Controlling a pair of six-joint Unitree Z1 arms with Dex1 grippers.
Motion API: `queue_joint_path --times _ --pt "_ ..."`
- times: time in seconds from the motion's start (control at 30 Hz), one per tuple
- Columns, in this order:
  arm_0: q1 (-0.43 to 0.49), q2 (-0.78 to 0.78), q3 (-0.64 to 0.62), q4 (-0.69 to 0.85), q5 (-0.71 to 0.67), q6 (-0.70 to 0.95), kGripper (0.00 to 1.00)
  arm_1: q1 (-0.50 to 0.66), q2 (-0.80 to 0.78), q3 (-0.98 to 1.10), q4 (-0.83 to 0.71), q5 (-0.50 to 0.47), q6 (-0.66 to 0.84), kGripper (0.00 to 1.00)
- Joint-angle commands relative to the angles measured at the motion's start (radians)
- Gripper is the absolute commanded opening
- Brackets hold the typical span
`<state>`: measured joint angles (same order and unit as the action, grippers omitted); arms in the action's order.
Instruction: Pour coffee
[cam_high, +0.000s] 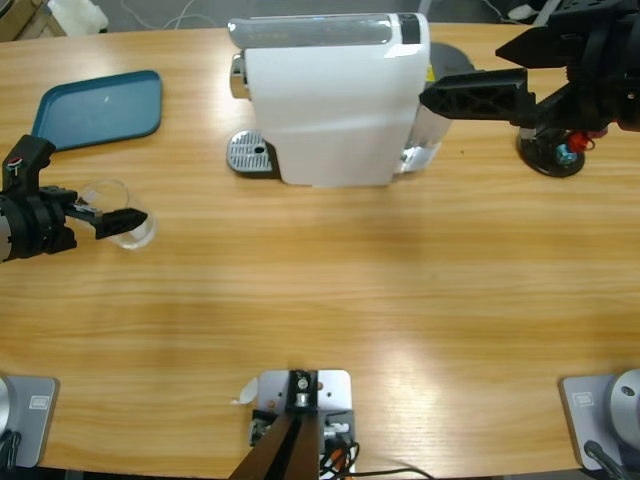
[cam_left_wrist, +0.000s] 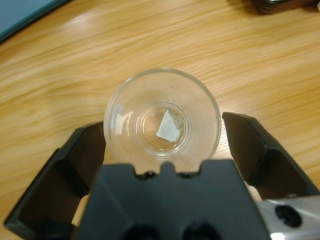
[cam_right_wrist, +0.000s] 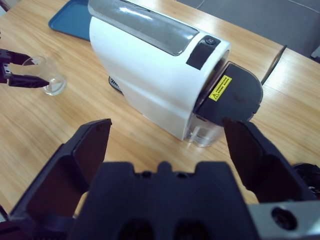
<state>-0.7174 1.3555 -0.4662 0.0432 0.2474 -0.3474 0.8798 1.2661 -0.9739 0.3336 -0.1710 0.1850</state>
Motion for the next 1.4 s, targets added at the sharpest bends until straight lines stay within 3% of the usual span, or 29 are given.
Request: queue_joint_path --times 0.03,0.27,0.33,0.43,0.57,0.67,0.83,1.07,1.4 --pt "-0.007 0.040 0.040 -0.013 0.015 -0.004 0.521 -0.008 -0.036 0.058 0.007 -0.031 0.006 1.000" --pt "-0.008 0.025 0.058 -0.011 0.010 -0.051 0.423 -0.010 -0.036 0.065 -0.004 -0.045 0.010 1.000" --pt "-0.008 0.018 0.051 -0.009 0.003 -0.034 0.346 -0.010 -0.043 0.072 -0.003 -0.050 0.010 1.000" --pt "-0.004 -0.011 -0.013 -0.012 -0.081 0.177 0.347 -0.010 -0.060 0.087 0.000 -0.055 0.010 1.000" --pt "0.182 0.005 -0.109 -0.016 -0.362 0.518 0.341 -0.012 -0.071 0.090 0.006 -0.058 0.010 1.000" --pt "0.335 0.066 -0.182 -0.008 -0.611 0.878 0.264 -0.024 -0.086 0.090 0.027 -0.057 0.009 1.000" --pt "0.472 0.229 -0.318 -0.008 -0.813 1.012 0.264 -0.079 -0.132 0.093 0.100 -0.038 -0.008 1.000" --pt "0.464 0.459 -0.449 -0.008 -0.881 1.109 0.264 -0.161 -0.183 0.086 0.180 -0.018 -0.047 1.000" --pt "0.366 0.537 -0.532 -0.013 -0.837 1.091 0.264 -0.174 -0.120 0.040 0.179 -0.018 -0.114 1.000"
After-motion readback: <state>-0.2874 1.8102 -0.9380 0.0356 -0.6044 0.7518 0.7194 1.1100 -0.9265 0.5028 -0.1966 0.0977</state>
